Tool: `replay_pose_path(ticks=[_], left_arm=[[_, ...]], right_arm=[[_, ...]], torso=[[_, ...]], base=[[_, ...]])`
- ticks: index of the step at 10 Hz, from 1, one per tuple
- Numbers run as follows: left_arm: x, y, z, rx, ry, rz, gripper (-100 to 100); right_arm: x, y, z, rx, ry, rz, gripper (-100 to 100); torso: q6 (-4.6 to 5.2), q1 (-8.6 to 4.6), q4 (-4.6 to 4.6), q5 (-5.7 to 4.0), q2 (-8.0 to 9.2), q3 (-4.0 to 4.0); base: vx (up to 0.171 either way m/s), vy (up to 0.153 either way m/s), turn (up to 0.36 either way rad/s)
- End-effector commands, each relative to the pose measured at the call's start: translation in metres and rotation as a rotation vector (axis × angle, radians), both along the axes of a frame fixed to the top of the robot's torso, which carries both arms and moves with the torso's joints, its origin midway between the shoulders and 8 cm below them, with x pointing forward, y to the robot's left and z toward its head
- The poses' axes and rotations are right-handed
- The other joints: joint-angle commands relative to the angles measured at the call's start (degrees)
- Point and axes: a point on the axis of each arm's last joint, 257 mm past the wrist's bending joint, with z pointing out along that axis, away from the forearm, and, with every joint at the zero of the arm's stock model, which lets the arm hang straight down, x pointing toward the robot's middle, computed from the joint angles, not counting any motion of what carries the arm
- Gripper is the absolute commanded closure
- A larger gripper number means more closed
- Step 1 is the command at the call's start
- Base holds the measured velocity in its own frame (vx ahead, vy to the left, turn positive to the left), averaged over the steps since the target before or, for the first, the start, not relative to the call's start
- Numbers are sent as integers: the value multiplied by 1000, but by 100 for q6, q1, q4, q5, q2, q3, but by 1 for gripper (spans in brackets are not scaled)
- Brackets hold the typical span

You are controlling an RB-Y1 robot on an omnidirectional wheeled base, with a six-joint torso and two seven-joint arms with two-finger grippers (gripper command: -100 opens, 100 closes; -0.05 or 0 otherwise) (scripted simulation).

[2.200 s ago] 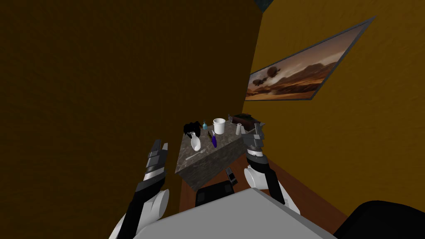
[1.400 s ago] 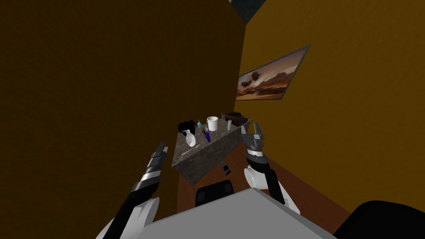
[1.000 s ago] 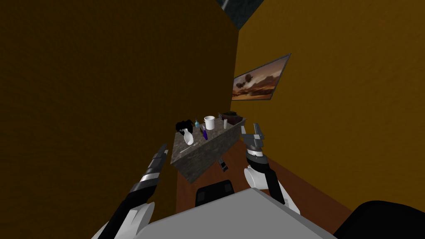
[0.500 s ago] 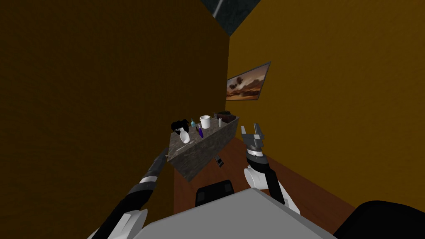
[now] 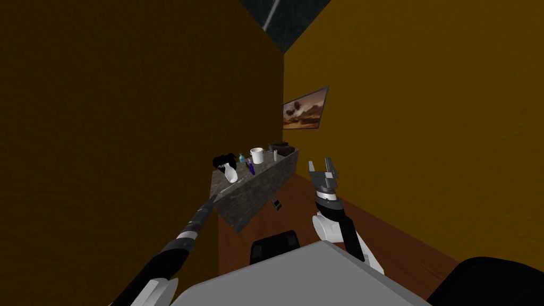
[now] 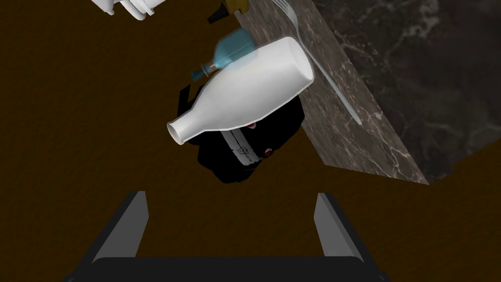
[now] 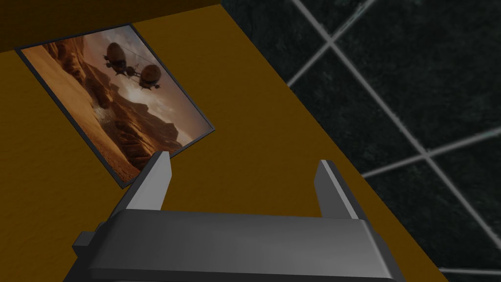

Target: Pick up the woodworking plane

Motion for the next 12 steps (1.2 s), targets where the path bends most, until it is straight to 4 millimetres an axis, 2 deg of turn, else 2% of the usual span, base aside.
replay_pose_path(ticks=[1, 6, 9, 12], left_arm=[[-5, 6, -20, 15, 78, -7, -100], [-22, 19, -61, 45, 252, -19, -100], [-38, 35, -86, 79, 382, -34, -100], [-46, 44, -98, 96, 455, -38, -100]], right_arm=[[0, 0, 0, 0, 0, 0, 0], [0, 0, 0, 0, 0, 0, 0], [0, 0, 0, 0, 0, 0, 0], [0, 0, 0, 0, 0, 0, 0]], torso=[[0, 0, 0, 0, 0, 0], [4, -5, -4, 0, -16, -10], [0, -1, -6, 0, -27, -16], [2, -5, -7, -1, -35, -20]], base=[[-103, -44, -186], [-68, -62, -151], [-36, -75, -159], [-16, -67, -122]])
